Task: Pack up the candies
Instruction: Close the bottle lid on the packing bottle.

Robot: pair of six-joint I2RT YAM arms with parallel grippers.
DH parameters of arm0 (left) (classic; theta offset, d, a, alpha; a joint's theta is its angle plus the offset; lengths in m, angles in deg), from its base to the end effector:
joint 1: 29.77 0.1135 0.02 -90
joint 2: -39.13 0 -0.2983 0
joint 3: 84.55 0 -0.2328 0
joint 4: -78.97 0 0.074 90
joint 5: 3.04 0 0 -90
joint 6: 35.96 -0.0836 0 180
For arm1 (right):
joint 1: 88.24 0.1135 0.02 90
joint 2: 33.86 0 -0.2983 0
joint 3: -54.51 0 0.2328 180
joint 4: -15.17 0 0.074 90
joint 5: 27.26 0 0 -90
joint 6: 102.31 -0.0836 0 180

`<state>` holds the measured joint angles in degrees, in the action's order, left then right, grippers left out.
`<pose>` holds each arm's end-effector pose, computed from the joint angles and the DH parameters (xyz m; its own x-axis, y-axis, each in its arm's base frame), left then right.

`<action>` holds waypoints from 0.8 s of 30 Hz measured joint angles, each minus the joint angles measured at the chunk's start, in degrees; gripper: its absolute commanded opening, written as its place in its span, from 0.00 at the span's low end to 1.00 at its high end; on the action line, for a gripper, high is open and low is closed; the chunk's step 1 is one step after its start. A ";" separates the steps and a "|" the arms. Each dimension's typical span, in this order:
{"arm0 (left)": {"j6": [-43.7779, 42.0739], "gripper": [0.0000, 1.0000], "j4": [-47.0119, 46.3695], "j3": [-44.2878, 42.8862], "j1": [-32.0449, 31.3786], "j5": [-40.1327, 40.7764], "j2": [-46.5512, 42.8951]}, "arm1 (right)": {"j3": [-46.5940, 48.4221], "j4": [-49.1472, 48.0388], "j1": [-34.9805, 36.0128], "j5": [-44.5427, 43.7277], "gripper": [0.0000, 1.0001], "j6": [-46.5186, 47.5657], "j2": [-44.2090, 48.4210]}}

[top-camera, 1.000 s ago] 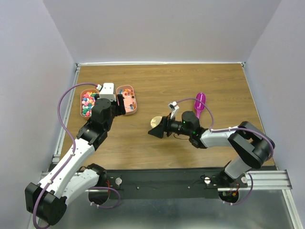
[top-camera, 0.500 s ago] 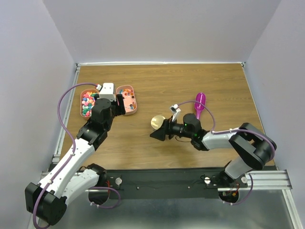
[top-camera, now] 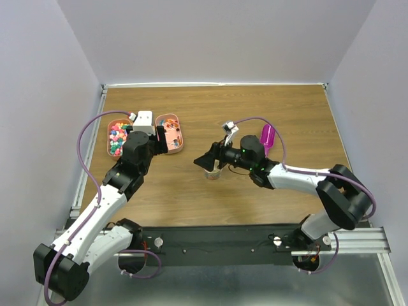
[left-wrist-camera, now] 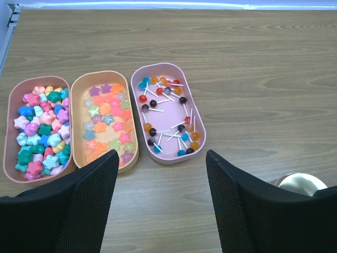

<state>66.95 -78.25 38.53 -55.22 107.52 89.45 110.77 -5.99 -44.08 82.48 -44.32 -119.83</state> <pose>0.1996 -0.0625 0.3274 -0.2671 -0.1046 -0.9580 0.0391 0.9921 -0.1192 0.2330 0.2656 0.2730 -0.5650 0.1468 -0.8119 -0.7027 0.4302 0.5668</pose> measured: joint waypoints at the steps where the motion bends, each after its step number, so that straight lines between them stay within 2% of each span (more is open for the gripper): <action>1: 0.00 0.75 0.00 0.00 0.00 0.00 0.00 | 0.00 0.09 -0.04 -0.17 0.86 0.17 -0.63; 7: -0.02 0.75 0.00 0.00 0.00 0.00 0.00 | -0.92 -1.18 -1.42 -0.90 0.86 1.05 -6.23; 17: 0.09 0.75 -0.04 0.00 0.00 -1.62 0.59 | -7.26 -16.39 -2.64 -0.96 0.86 0.31 -11.21; 24: 1.88 0.75 -1.31 0.15 0.00 -4.70 0.90 | -7.89 -16.87 -2.64 -0.81 0.86 0.55 -10.64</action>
<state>68.83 -79.56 38.68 -55.22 102.82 90.35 102.88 -22.86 -46.72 81.67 -43.78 -130.48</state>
